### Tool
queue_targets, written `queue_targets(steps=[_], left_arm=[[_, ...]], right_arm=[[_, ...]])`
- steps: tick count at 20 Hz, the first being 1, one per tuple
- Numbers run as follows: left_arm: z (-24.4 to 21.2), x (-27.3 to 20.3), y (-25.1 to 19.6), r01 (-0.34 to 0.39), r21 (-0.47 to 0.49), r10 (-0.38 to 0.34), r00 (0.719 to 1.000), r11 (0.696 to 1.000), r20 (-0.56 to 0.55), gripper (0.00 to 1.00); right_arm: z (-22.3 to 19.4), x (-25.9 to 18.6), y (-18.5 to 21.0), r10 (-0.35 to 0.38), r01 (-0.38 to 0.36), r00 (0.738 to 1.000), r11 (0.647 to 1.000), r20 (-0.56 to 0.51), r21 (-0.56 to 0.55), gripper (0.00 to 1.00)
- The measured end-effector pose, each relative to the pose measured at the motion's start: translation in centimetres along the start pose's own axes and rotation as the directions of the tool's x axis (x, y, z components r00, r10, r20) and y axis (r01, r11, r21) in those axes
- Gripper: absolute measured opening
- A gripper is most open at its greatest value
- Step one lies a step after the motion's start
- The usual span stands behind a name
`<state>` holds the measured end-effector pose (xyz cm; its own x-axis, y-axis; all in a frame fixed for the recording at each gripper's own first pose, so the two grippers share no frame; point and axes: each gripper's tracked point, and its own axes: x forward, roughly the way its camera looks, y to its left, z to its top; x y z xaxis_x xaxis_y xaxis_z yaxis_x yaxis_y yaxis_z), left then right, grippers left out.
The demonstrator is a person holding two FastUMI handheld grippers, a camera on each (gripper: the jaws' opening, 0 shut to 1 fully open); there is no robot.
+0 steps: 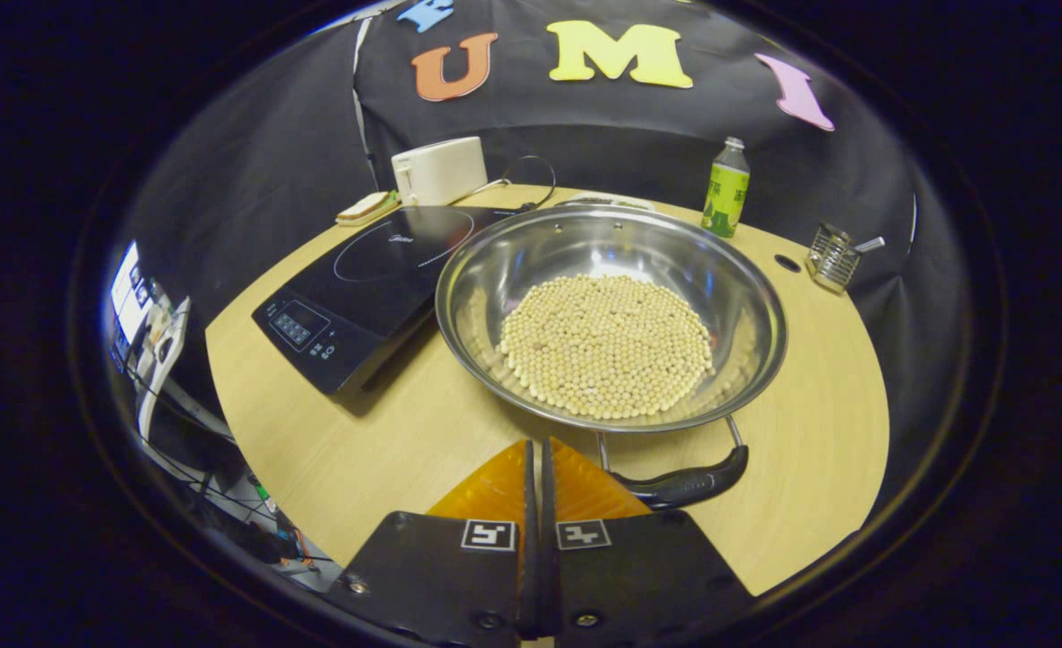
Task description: First push the handle of the pot to place it horizontally, then grasp the pot with both hands and set it on the induction cooktop.
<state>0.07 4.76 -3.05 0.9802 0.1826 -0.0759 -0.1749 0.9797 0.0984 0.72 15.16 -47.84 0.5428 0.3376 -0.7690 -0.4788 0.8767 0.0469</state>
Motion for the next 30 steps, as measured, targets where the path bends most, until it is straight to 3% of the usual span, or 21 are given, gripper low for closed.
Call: queue_targets(steps=[12,30], left_arm=[[-0.6,0.8,-2.2,0.002,-0.001,-0.002,1.0,1.0,-0.026,0.95],[-1.1,0.7,-4.5,-0.079,0.001,0.079,0.996,0.997,-0.048,0.96]], right_arm=[[0.0,-0.7,-5.1,-0.056,0.055,0.998,0.998,0.003,0.023,0.01],[1.6,-0.4,-11.7,-0.07,0.07,0.998,0.998,0.004,0.001,0.04]])
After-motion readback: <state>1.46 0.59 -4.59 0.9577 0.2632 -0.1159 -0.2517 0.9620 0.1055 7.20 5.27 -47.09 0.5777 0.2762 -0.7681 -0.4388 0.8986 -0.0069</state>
